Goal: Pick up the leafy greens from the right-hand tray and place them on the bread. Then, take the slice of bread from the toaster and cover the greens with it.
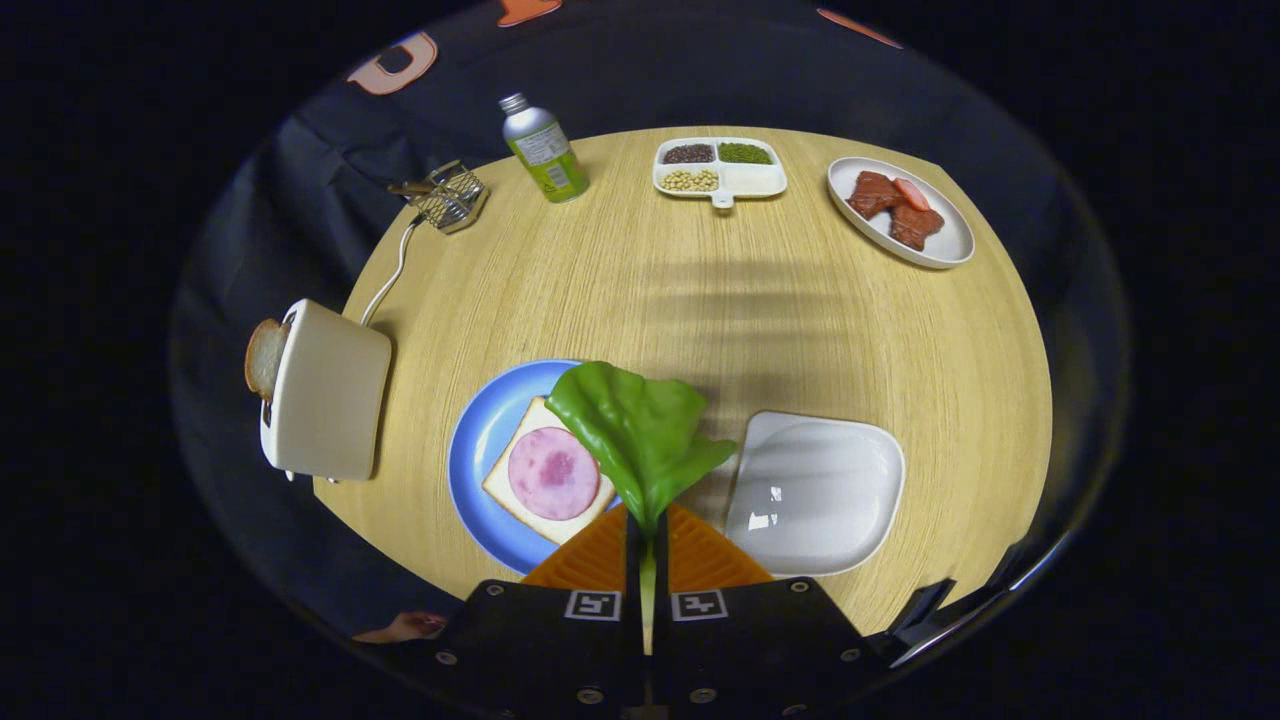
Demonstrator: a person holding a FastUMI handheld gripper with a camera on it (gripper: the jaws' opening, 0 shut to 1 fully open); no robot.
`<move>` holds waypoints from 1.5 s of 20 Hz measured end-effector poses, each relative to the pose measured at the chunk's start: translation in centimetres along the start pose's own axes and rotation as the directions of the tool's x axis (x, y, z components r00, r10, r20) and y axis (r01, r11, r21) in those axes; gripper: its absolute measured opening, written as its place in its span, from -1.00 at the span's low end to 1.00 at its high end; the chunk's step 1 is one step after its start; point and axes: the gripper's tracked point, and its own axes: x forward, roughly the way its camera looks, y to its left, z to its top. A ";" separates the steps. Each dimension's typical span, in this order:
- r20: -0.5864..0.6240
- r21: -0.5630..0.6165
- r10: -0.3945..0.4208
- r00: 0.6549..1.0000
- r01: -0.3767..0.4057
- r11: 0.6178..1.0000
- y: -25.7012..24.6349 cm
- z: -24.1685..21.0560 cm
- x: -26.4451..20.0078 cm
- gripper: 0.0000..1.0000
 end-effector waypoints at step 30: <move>0.001 -0.169 0.015 1.000 -0.015 0.985 9.7 3.4 0.0 0.15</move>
